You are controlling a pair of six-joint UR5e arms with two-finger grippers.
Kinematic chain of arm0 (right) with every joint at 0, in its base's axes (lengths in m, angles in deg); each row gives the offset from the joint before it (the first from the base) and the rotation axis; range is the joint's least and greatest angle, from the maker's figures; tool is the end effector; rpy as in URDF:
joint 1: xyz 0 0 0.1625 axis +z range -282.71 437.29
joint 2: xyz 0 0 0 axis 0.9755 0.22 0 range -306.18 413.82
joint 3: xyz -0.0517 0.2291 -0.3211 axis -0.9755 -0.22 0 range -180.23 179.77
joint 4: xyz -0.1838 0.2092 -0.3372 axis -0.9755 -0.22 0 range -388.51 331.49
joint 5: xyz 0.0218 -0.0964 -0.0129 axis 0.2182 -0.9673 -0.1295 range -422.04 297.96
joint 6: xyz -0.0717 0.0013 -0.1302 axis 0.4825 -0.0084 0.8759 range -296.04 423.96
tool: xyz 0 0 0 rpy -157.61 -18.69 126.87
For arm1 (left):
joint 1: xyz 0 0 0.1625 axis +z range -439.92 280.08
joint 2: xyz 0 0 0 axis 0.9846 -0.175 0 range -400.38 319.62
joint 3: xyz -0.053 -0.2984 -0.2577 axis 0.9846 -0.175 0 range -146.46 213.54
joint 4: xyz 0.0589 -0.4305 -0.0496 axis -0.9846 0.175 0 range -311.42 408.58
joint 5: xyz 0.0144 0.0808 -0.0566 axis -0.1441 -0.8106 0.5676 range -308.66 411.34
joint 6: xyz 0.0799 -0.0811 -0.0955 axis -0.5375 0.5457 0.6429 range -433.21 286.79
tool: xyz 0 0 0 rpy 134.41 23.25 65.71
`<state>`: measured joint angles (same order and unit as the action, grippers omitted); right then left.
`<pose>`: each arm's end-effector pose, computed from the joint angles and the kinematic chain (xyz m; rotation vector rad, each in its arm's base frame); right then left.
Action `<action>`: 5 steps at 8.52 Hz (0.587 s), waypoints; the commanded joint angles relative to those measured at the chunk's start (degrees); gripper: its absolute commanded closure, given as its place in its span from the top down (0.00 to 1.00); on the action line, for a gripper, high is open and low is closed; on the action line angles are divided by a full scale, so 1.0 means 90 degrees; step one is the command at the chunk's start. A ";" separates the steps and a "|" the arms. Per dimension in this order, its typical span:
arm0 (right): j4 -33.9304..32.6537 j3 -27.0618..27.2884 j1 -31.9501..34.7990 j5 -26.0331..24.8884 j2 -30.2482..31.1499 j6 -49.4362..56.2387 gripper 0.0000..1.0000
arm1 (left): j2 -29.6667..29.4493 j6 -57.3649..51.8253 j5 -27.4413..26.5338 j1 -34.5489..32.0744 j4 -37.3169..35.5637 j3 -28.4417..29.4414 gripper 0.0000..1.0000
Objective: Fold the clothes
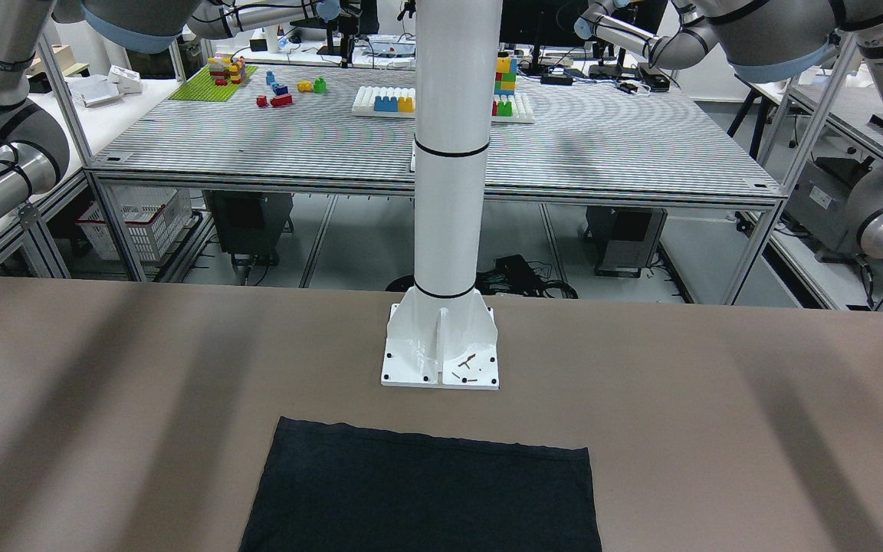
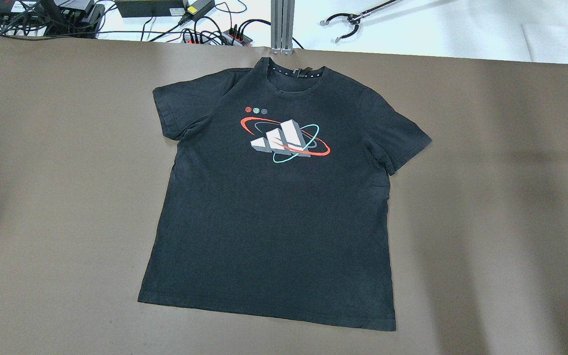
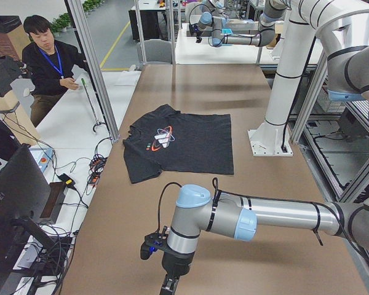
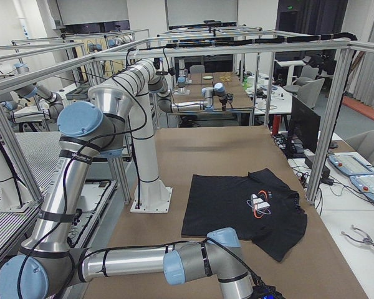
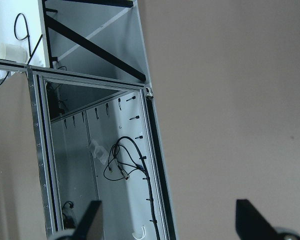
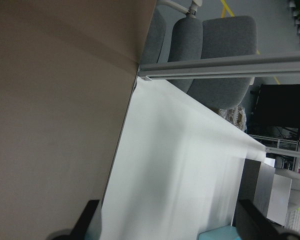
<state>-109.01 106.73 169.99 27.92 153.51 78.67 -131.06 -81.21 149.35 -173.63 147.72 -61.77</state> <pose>0.1560 -0.4777 0.6155 0.2897 0.0451 -0.2080 -0.1482 -0.5452 0.6328 0.2767 0.1115 0.0928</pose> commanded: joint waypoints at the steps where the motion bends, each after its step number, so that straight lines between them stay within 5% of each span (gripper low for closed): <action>1: 0.0000 0.0059 0.0003 -0.0094 0.0026 -0.0003 0.95 | 0.0065 -0.0019 -0.0011 -0.0027 0.0000 -0.0006 0.93; 5: -0.0010 0.0059 0.0003 -0.0046 0.0027 -0.0013 0.95 | 0.0056 -0.0010 -0.0041 -0.0018 0.0000 -0.0006 0.94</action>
<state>-109.09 107.22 170.01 27.13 153.74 78.56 -130.57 -81.30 149.11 -173.85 147.72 -61.82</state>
